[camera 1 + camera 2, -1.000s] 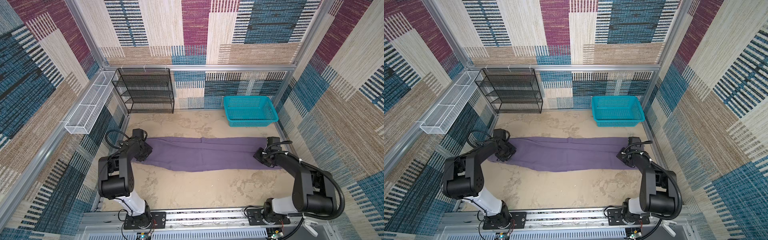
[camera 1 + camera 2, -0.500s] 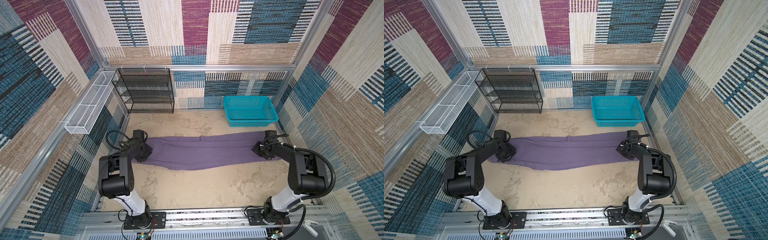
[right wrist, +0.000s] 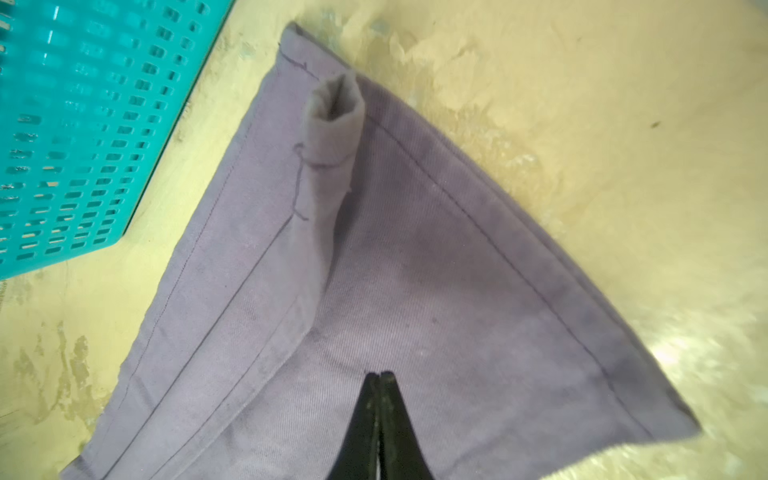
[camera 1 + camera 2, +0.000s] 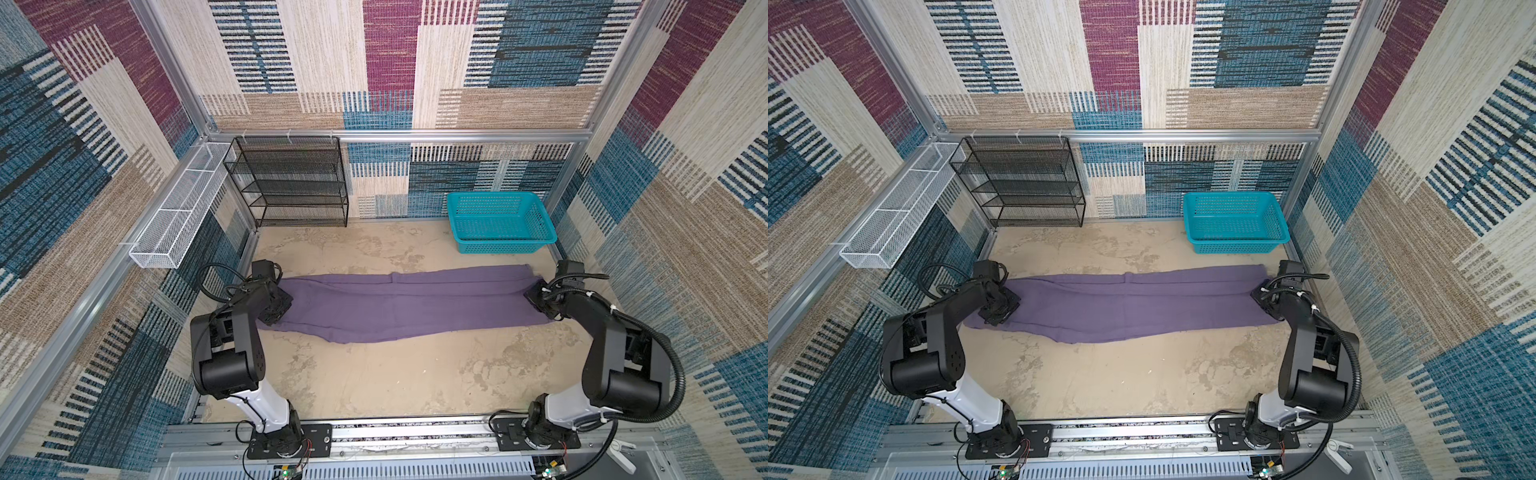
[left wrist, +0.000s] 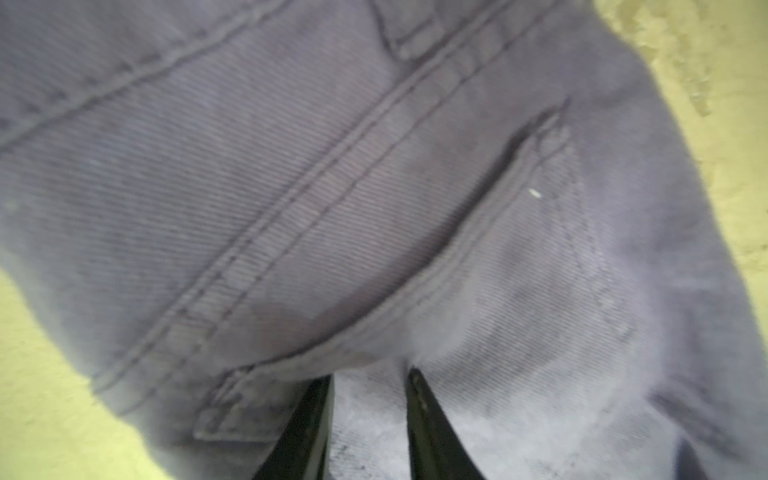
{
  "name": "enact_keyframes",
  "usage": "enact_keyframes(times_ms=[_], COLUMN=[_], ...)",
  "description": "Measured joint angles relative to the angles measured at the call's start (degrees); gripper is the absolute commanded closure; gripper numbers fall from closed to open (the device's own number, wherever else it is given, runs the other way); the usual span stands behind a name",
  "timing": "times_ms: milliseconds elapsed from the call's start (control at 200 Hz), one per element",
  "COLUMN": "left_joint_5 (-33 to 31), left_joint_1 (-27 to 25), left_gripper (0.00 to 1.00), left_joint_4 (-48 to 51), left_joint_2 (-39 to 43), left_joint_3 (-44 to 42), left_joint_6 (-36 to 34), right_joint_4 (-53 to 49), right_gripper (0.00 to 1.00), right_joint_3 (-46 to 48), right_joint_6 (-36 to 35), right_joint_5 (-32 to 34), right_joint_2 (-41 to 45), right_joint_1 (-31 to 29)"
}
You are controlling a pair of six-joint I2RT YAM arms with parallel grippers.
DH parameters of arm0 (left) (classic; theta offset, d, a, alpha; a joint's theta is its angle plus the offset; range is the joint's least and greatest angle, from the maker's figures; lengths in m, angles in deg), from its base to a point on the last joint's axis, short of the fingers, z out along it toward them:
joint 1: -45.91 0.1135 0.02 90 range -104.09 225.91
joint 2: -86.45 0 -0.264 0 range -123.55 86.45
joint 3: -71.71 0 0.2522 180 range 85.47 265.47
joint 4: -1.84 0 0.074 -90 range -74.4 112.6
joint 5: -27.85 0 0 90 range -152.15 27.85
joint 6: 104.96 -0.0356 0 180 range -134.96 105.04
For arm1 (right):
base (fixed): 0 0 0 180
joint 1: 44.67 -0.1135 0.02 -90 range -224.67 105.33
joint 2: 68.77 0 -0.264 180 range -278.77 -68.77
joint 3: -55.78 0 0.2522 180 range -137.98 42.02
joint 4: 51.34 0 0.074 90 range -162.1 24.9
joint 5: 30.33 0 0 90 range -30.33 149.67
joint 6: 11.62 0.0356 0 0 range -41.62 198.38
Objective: Fold and stack the trousers
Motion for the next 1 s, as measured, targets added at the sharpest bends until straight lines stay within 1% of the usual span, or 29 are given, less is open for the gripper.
enact_keyframes(times_ms=[90,165,195,250,376,451,516,606,766,872,1002], left_joint_5=[0.13,0.15,0.17,0.24,1.05,1.38,1.38,1.38,1.38,1.33,1.31], left_joint_1=[0.11,0.11,0.11,0.09,0.07,0.02,-0.04,-0.04,-0.04,-0.13,-0.15], left_gripper=[0.66,0.66,0.66,0.66,0.66,0.66,0.66,0.66,0.66,0.66,0.66], left_joint_4=[-0.02,-0.02,-0.02,-0.11,-0.28,-0.44,-0.44,-0.46,-0.7,-0.81,-0.83], left_joint_2=[-0.04,-0.15,-0.24,-0.46,-0.92,-1.16,-1.18,-1.2,-1.51,-1.64,-1.66], left_joint_3=[0.04,0.04,0.04,0.02,-0.02,-0.02,-0.02,-0.02,-0.02,-0.02,0.0], left_joint_6=[-0.15,-0.17,-0.2,-0.2,-0.31,-0.33,-0.33,-0.33,-0.33,-0.33,-0.33], right_joint_4=[1.53,3.08,3.63,4.46,5.81,6.43,6.75,6.88,6.88,6.86,6.82], right_gripper=[0.71,0.59,0.56,0.54,0.54,0.6,0.71,0.82,0.89,1.0,1.0], right_joint_3=[-1.09,-2.25,-2.47,-2.73,-3.37,-4.11,-5.03,-6.4,-10.43,-12.44,-13.94], right_joint_6=[1.4,2.19,2.6,2.89,3.15,3.34,3.37,3.61,3.76,3.74,3.96], right_joint_5=[-2.69,-4.72,-5.25,-6.05,-6.69,-6.75,-6.78,-7.13,-7.15,-7.13,-7.13], right_joint_2=[-3.1,-4.66,-4.81,-4.83,-5.79,-7.43,-9.01,-10.32,-12.11,-13.05,-14.12], right_joint_1=[0.74,0.85,0.85,0.83,0.79,0.83,0.83,0.83,0.83,0.83,0.87])
